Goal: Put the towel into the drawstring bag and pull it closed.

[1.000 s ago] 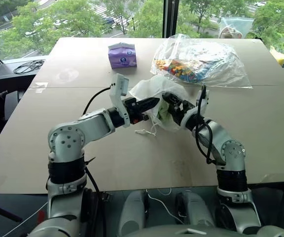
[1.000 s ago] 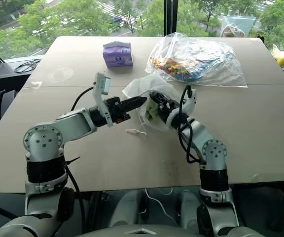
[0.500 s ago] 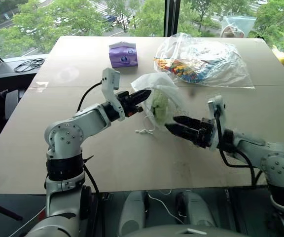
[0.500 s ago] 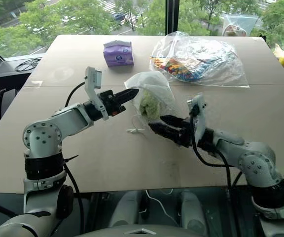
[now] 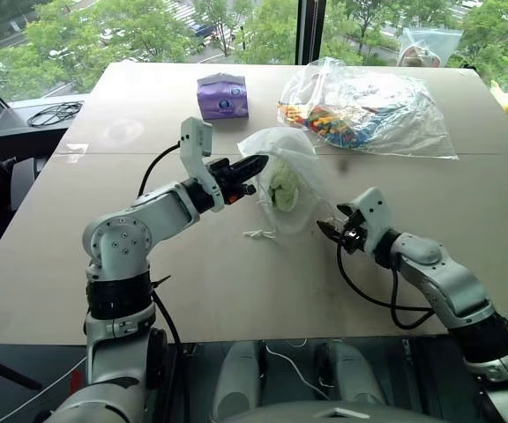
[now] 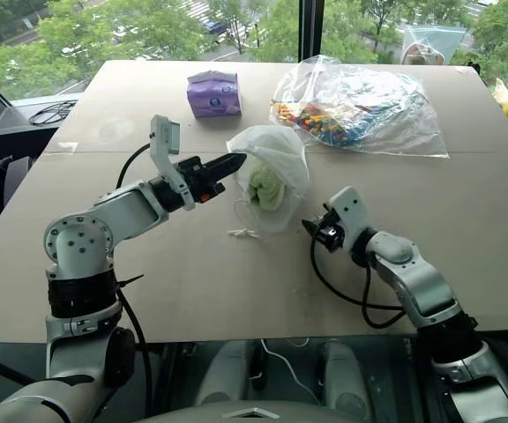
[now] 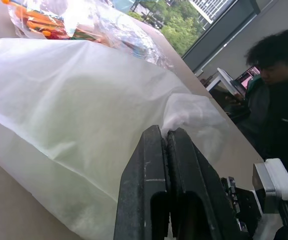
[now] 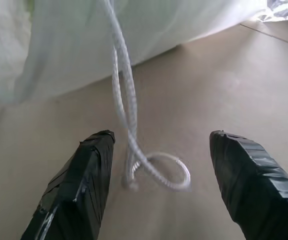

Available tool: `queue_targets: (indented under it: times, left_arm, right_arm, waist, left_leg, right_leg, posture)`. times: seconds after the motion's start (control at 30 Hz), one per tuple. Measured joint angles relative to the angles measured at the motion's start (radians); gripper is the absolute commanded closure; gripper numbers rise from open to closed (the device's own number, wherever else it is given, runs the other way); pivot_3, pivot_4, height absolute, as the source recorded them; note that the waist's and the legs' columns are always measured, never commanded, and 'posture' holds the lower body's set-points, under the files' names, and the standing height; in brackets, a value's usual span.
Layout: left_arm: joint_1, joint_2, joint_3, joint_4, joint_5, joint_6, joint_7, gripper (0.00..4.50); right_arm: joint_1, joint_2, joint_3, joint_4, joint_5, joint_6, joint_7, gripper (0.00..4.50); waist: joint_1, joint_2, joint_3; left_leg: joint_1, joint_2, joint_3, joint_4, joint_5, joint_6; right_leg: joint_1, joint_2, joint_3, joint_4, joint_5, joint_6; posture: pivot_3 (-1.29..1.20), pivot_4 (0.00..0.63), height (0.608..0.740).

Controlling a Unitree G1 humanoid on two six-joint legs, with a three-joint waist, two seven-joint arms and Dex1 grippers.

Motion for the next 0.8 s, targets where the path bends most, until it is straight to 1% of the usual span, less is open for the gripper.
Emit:
queue_targets:
  times: [0.07,0.1,0.17,0.2,0.23,0.47,0.6,0.63,0.67,0.73,0.77,0.8]
  left_arm:
    - [0.000,0.000,0.001,0.000,0.000,0.000,0.002,4.50]
    - [0.000,0.000,0.001,0.000,0.000,0.000,0.003,4.50]
    - [0.000,0.000,0.002,0.000,0.000,0.000,0.003,4.50]
    - [0.000,0.001,0.002,0.000,0.000,0.000,0.003,4.50]
    - [0.000,0.001,0.002,0.000,0.000,0.000,0.004,4.50]
    - [0.000,0.002,0.001,0.000,0.000,0.000,0.001,4.50]
    - [0.000,0.000,0.000,0.000,-0.001,-0.001,-0.016,4.50]
    - [0.000,-0.001,0.000,0.000,-0.002,-0.002,-0.027,3.94]
    - [0.000,-0.001,0.000,-0.001,-0.001,-0.005,-0.045,3.72]
    - [0.001,0.008,-0.001,-0.004,0.003,-0.010,-0.065,3.00]
    - [0.002,0.019,-0.001,-0.005,0.016,-0.017,-0.073,2.54]
    - [0.006,0.039,-0.001,-0.004,0.028,-0.022,-0.081,2.54]
  right_arm:
    - [-0.001,0.023,-0.005,0.011,-0.018,-0.003,-0.001,1.99]
    - [-0.001,0.025,-0.006,0.014,-0.024,-0.004,0.000,2.53]
    - [0.008,0.023,-0.015,0.010,-0.033,-0.003,0.018,3.34]
    - [0.018,0.019,-0.025,0.005,-0.035,-0.001,0.027,3.98]
    - [0.027,0.016,-0.035,0.000,-0.035,0.004,0.037,4.44]
    - [0.075,-0.013,-0.086,-0.123,0.019,0.066,0.123,4.44]
    - [0.079,-0.006,-0.101,-0.159,0.049,0.102,0.150,4.44]
    - [0.079,-0.002,-0.104,-0.160,0.051,0.107,0.150,4.50]
    - [0.078,0.003,-0.107,-0.160,0.054,0.115,0.150,4.50]
    - [0.077,0.012,-0.115,-0.160,0.055,0.121,0.148,4.50]
    - [0.072,0.020,-0.120,-0.160,0.057,0.125,0.147,4.50]
    - [0.065,0.030,-0.123,-0.160,0.063,0.131,0.146,4.50]
  waist:
    - [0.002,0.000,0.000]
    - [0.003,0.000,0.000]
    - [0.003,0.000,0.000]
    - [0.002,0.000,0.000]
    - [0.002,0.000,0.000]
    - [0.001,0.000,0.000]
    - [0.001,0.000,0.000]
    - [0.001,0.000,0.000]
    - [0.001,0.000,0.000]
    - [0.001,0.000,0.000]
    - [0.001,0.000,0.000]
    - [0.000,0.000,0.000]
  left_leg:
    - [0.000,0.000,0.000,0.000,0.000,0.000]
    - [0.000,0.000,0.000,0.001,0.000,0.000]
    - [0.000,0.000,0.000,0.001,0.000,0.000]
    - [0.000,0.000,0.000,0.001,0.000,0.000]
    - [0.000,0.000,0.000,0.001,0.000,0.000]
    - [0.000,0.001,0.000,0.002,0.000,0.000]
    - [0.000,0.001,0.000,0.002,0.000,0.000]
    - [0.000,0.001,0.000,0.002,0.000,0.000]
    - [0.000,0.001,0.000,0.002,0.000,0.000]
    - [0.000,0.001,0.000,0.002,0.000,0.000]
    - [0.000,0.001,0.000,0.002,0.000,0.000]
    - [0.000,0.001,0.000,0.002,0.000,0.000]
  right_leg:
    - [0.000,0.000,0.000,0.000,0.000,0.000]
    - [0.000,0.000,0.000,0.000,-0.001,-0.002]
    - [0.001,-0.001,0.000,0.000,-0.002,-0.003]
    - [0.001,-0.001,0.000,0.000,-0.001,-0.003]
    - [0.001,-0.001,0.000,0.000,-0.001,-0.003]
    - [0.000,0.000,0.000,0.001,-0.001,-0.002]
    - [0.000,0.000,0.000,0.001,-0.001,-0.003]
    - [0.000,0.000,0.000,0.001,-0.001,-0.003]
    - [0.000,0.000,0.000,0.001,-0.001,-0.003]
    - [0.000,0.000,0.000,0.001,-0.001,-0.003]
    - [0.000,0.000,0.000,0.001,-0.001,-0.003]
    - [0.000,0.000,0.000,0.001,-0.001,-0.003]
  posture:
    - [0.00,0.150,0.739]
    - [0.00,0.150,0.739]
    - [0.00,0.150,0.739]
    - [0.00,0.150,0.739]
    - [0.00,0.150,0.739]
    - [0.00,0.150,0.739]
    - [0.00,0.150,0.739]
    - [0.00,0.150,0.739]
    - [0.00,0.150,0.739]
    - [0.00,0.150,0.739]
    - [0.00,0.150,0.739]
    - [0.00,0.150,0.739]
